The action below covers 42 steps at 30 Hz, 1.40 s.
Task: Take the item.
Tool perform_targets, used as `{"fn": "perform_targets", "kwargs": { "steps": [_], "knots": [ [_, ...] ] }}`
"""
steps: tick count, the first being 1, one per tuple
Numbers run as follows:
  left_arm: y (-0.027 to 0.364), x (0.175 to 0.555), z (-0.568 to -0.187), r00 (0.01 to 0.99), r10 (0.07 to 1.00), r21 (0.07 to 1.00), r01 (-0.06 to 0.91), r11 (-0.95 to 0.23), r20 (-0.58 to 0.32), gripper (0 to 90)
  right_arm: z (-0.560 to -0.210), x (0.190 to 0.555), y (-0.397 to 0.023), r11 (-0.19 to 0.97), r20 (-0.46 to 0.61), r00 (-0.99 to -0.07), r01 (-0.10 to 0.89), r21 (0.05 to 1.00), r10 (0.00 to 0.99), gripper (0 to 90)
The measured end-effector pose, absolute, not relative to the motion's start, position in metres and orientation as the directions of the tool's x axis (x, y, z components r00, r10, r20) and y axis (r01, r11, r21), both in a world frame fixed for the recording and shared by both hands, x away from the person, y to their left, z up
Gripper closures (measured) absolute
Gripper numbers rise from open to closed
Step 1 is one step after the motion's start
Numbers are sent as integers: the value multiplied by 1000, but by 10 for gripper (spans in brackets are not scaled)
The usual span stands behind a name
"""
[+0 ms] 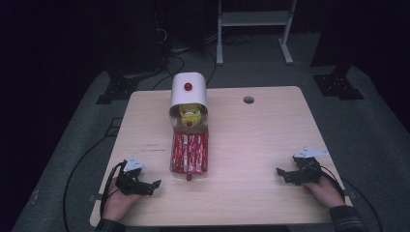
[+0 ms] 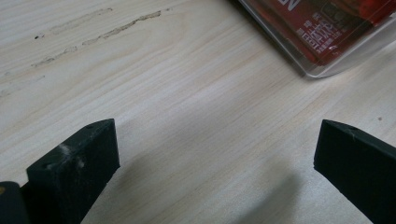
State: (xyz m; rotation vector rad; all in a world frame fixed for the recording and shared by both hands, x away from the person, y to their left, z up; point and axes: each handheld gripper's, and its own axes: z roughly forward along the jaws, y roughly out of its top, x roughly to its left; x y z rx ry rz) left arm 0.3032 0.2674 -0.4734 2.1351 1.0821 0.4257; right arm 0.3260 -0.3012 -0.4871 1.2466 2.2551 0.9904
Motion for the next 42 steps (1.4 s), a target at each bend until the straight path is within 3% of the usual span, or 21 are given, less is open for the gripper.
{"fn": "perform_targets", "kwargs": {
  "steps": [42],
  "knots": [
    [266,308,-447,619,783,747,548,-376,-61,0,-487,326,-301,359,9,-535,578,733,845,113]
  ]
}}
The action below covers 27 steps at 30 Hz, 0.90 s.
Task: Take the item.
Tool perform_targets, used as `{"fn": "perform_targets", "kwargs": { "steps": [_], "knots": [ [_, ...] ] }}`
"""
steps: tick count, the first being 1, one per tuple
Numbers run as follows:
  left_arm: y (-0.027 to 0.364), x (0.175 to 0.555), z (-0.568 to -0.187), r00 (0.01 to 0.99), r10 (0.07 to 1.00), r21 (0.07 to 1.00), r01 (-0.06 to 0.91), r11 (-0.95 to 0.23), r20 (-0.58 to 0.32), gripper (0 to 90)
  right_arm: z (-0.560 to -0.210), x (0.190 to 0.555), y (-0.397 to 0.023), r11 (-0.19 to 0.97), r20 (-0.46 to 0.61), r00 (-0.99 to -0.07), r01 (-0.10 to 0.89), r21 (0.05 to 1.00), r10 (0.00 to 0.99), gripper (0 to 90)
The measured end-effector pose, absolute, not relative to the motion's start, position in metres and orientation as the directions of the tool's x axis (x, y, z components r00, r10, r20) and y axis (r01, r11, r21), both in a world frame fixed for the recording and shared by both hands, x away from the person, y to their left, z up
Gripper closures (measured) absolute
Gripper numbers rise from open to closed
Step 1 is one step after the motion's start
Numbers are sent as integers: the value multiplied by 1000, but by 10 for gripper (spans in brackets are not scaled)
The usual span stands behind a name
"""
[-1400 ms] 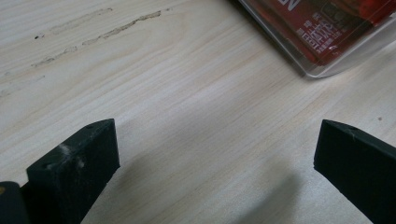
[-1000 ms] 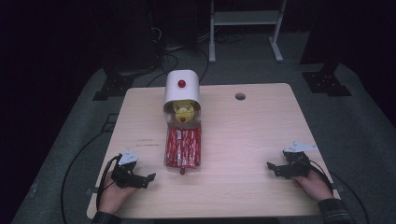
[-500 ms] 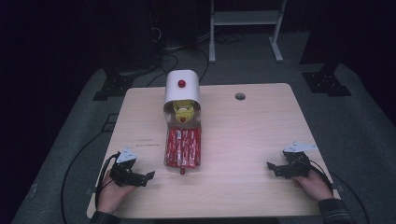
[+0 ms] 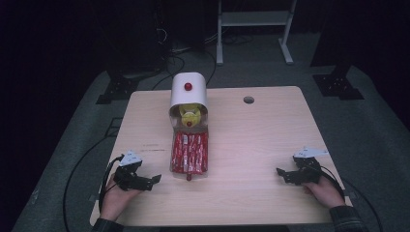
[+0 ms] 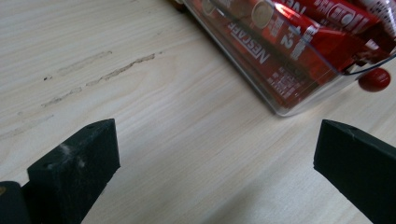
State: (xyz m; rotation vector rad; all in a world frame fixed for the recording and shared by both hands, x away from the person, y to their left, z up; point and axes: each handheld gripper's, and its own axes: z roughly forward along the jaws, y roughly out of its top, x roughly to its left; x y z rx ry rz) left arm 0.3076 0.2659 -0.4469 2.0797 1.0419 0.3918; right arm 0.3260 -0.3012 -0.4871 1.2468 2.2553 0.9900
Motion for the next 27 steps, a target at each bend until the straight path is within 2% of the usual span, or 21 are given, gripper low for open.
{"fn": "perform_targets", "kwargs": {
  "steps": [17,20,27],
  "knots": [
    [260,315,-431,630,773,766,532,-362,-71,0,-487,326,-301,358,9,-535,578,733,845,113],
    [260,316,-428,634,770,773,525,-356,-76,30,-487,326,-301,358,9,-535,578,733,845,114],
    [258,318,-423,632,772,777,522,-352,-75,33,-487,326,-301,360,7,-536,578,732,844,113]
  ]
}}
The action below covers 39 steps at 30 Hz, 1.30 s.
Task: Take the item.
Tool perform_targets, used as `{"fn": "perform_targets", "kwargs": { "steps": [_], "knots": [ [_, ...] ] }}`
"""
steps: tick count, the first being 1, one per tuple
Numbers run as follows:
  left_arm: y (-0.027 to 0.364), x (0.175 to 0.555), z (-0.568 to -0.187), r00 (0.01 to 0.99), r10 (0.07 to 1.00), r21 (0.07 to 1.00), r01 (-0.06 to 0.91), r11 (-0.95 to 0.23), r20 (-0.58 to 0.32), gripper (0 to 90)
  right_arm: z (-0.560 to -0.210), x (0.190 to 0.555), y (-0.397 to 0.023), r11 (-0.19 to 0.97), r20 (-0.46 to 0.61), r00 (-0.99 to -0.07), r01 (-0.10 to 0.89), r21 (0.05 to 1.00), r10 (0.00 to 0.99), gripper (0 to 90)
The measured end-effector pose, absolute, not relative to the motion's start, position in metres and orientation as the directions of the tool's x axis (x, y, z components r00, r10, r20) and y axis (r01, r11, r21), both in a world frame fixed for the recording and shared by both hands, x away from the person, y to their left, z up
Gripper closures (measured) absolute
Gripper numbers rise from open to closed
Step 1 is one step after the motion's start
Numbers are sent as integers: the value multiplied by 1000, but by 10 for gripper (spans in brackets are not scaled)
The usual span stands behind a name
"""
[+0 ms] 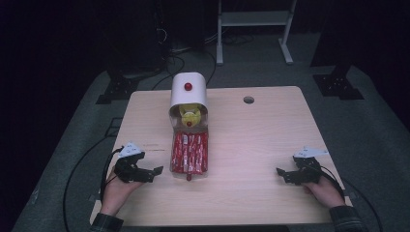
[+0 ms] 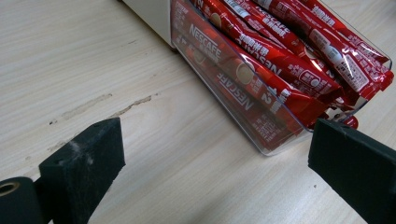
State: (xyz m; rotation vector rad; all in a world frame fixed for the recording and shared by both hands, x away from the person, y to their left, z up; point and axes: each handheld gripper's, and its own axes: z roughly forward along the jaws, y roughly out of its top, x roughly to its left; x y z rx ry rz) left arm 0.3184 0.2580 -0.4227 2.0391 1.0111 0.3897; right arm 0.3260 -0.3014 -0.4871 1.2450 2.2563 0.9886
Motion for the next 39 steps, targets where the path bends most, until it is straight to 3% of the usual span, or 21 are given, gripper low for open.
{"fn": "perform_targets", "kwargs": {
  "steps": [39],
  "knots": [
    [231,336,-402,646,760,791,501,-352,-71,57,-487,326,-301,361,7,-536,577,733,844,113]
  ]
}}
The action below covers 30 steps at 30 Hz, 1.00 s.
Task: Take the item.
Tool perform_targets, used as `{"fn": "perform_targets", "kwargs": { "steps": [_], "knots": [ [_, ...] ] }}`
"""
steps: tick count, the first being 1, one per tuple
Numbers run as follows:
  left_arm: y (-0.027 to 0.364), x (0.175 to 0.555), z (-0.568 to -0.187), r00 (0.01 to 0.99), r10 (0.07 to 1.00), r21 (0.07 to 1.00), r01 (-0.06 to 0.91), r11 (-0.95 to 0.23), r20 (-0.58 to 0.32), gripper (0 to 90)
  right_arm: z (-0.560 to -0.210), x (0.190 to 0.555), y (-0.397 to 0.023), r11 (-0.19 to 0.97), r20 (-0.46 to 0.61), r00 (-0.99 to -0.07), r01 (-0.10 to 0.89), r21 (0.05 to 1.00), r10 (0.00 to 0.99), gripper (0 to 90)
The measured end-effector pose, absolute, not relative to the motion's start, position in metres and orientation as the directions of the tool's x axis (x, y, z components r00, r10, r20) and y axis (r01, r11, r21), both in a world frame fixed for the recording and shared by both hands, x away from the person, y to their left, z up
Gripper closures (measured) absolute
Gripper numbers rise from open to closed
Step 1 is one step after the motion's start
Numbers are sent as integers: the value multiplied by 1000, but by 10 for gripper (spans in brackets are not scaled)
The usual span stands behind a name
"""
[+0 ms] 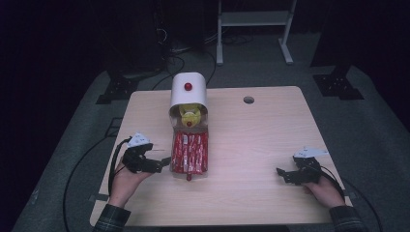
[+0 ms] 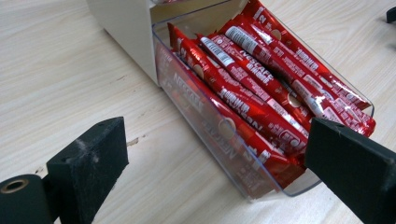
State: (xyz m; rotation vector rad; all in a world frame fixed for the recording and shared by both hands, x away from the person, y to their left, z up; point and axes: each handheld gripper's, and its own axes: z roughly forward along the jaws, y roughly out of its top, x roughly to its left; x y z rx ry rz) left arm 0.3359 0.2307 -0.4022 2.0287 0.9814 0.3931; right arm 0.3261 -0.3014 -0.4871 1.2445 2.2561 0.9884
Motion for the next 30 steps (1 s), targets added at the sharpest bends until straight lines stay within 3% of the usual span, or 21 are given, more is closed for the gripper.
{"fn": "perform_targets", "kwargs": {
  "steps": [12,30],
  "knots": [
    [216,342,-398,666,743,796,483,-364,-64,81,-487,326,-301,360,7,-536,577,733,844,113],
    [195,348,-393,703,709,808,449,-380,-57,246,-487,326,-301,361,7,-536,577,733,844,113]
  ]
}}
